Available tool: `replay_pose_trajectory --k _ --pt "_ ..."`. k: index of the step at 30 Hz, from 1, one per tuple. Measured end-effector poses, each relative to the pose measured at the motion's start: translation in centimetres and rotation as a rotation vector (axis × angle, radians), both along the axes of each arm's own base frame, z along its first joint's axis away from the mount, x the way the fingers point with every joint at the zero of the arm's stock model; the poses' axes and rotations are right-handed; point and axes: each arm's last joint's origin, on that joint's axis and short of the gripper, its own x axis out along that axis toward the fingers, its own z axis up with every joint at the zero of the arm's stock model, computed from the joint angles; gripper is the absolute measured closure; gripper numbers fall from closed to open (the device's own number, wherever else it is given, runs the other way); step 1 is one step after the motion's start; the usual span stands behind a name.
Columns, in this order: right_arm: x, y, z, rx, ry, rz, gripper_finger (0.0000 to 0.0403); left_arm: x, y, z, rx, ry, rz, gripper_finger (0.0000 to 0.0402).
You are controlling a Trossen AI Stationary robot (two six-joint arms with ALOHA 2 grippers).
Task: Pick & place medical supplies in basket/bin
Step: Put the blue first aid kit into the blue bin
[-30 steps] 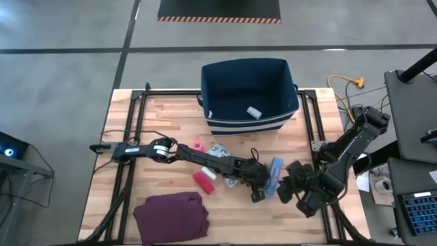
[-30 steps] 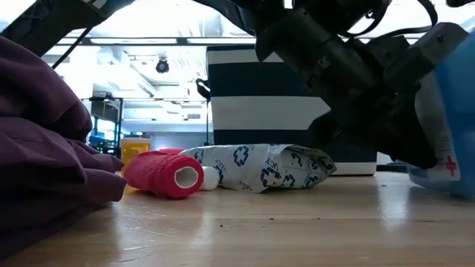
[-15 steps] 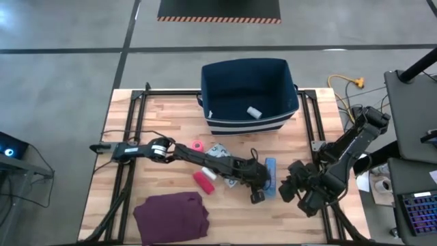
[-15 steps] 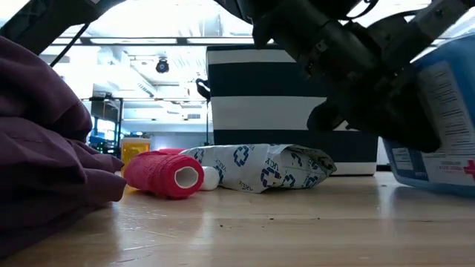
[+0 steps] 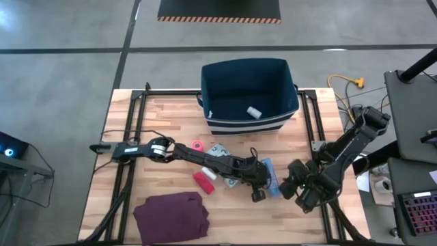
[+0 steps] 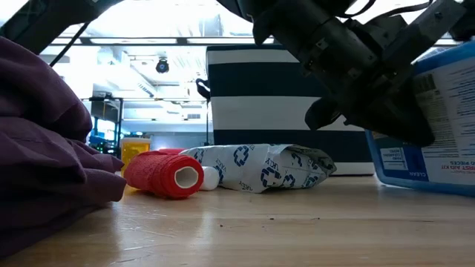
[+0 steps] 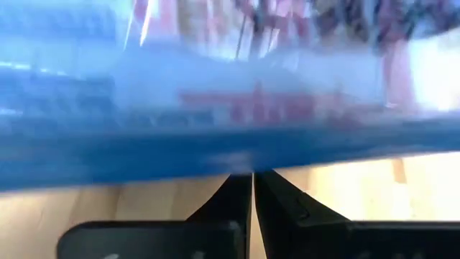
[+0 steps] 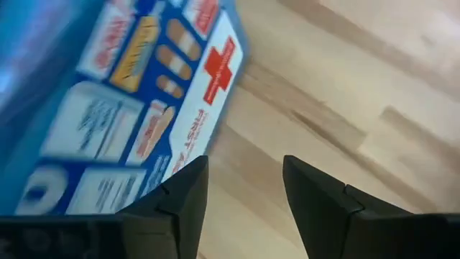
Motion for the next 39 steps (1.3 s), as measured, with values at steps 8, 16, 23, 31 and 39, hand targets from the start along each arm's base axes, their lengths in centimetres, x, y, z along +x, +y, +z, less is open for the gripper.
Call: replay_pose_trajectory --k 8,16,23,31,39 --pt "1.5 -0.1 -2.5 0.163 -0.133 -0.060 0.0259 0.1 0.2 0.3 0.012 -0.020 0.020 0.0401" --pt "1.8 0.0 -2.6 0.178 -0.216 -0.086 0.0298 0.3 1.0 0.5 0.049 -0.050 0.084 0.0401" --pt "1.9 0.0 -2.5 0.168 -0.261 -0.126 0.0315 0.2 0.9 0.9 0.050 -0.056 0.086 0.0401" --pt "2.2 0.7 -0.5 0.160 -0.208 0.004 0.0295 0.0 0.5 1.2 0.033 -0.038 0.055 0.0401" --pt "1.8 0.4 1.3 0.046 -0.061 0.125 0.0234 -0.1 0.4 1.0 0.032 -0.027 0.046 0.0401"
